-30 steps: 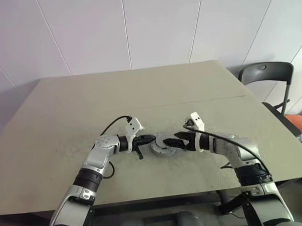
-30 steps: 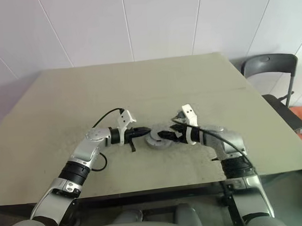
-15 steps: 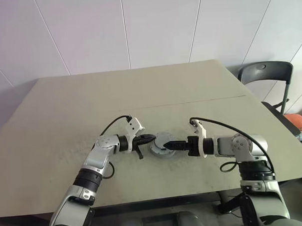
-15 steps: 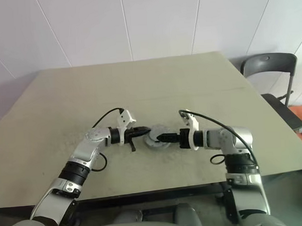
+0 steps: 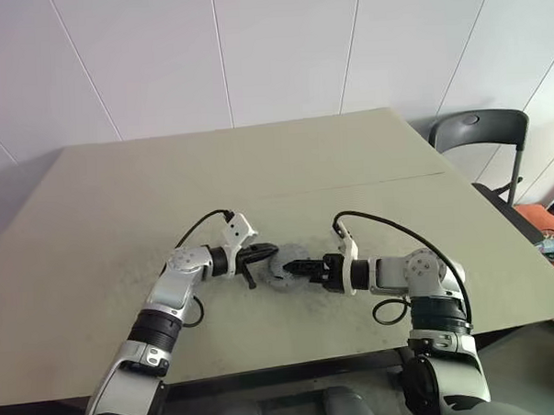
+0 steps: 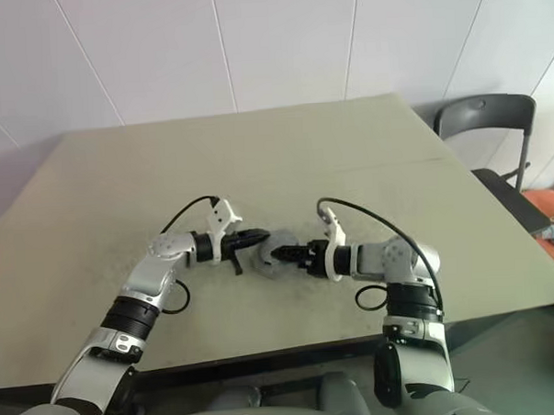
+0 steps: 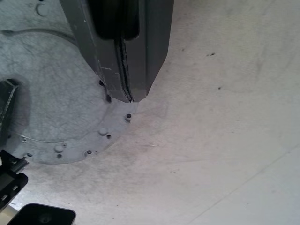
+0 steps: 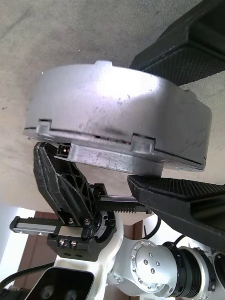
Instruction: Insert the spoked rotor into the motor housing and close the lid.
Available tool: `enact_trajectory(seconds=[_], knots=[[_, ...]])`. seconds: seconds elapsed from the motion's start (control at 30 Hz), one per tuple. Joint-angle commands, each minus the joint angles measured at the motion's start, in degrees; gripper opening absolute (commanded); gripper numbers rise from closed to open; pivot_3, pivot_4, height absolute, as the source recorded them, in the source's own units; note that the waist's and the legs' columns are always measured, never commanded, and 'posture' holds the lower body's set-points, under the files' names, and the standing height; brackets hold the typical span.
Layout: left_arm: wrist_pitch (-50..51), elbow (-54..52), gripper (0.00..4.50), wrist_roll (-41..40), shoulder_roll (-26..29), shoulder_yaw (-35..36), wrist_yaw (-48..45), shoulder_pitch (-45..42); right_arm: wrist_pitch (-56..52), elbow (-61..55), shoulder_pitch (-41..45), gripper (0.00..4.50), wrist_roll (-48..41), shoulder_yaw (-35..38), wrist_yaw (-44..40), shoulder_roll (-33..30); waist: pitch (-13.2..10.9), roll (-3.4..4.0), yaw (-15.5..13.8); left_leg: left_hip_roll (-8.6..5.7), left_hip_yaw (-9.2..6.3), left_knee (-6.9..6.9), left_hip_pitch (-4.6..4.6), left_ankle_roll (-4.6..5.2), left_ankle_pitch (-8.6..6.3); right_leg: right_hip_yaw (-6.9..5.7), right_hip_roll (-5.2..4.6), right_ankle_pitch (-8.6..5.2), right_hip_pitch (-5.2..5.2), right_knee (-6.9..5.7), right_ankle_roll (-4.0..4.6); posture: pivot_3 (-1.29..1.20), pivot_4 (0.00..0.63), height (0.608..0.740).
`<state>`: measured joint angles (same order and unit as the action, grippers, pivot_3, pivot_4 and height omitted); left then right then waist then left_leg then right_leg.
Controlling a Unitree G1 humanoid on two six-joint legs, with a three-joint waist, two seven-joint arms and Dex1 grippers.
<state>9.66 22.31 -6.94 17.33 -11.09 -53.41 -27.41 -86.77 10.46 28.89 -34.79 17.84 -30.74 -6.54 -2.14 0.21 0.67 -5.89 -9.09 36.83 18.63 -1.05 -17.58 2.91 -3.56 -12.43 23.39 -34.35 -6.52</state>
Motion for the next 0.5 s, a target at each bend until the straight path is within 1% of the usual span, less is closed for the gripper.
enact_trajectory(seconds=[0.03,0.17,0.23,0.3,0.4,0.5], knots=[[0.41,0.79,0.0,0.72,-0.51,-1.24,-0.19,-0.09,3.66,0.39,0.86,2.37,-0.24,-0.91,0.88,0.87,0.0,0.02,0.02,0.0,0.0,0.03,-0.02,0.0,0.0,0.0,0.0,-0.01,-0.02,-0.03,-0.01,0.0,0.0,0.74],[0.13,0.78,0.0,0.62,-0.74,-0.85,0.11,-0.19,4.29,0.26,0.92,2.37,-1.25,-0.31,0.99,1.22,0.01,0.04,0.09,0.0,0.0,0.08,-0.09,0.0,0.0,0.0,0.0,-0.01,-0.1,-0.05,-0.02,0.0,0.0,0.74],[-0.07,0.98,0.0,-0.14,-1.38,0.47,1.37,-0.51,5.26,0.11,1.15,2.37,-1.37,0.36,1.53,1.74,0.01,0.05,0.05,0.0,0.0,0.1,-0.09,0.0,0.0,0.0,0.01,-0.01,-0.09,-0.07,-0.02,0.0,0.0,0.74],[-0.31,1.64,0.0,-0.67,-2.13,2.41,3.74,-1.11,6.58,0.23,1.46,2.37,-1.59,1.38,2.01,2.35,0.0,0.05,0.06,0.0,0.0,0.11,-0.08,0.0,0.0,0.0,0.01,-0.01,-0.08,-0.09,-0.02,0.0,0.0,0.74],[0.41,1.98,0.0,-2.72,-3.11,5.98,6.29,-1.87,7.54,-0.74,1.34,2.2,-2.42,2.03,2.05,2.8,-0.02,0.07,0.12,0.01,0.0,0.12,-0.07,0.0,0.0,0.0,0.01,0.0,-0.04,-0.14,-0.02,0.0,0.0,0.74],[2.42,1.44,0.0,-6.51,-3.71,10.45,8.4,-2.58,8.63,-0.45,1.31,2.11,-2.61,2.8,3.47,3.31,-0.03,0.08,0.11,0.01,-0.02,0.12,0.03,-0.01,0.01,-0.01,0.01,0.0,0.06,-0.17,-0.01,0.0,0.0,0.74]])
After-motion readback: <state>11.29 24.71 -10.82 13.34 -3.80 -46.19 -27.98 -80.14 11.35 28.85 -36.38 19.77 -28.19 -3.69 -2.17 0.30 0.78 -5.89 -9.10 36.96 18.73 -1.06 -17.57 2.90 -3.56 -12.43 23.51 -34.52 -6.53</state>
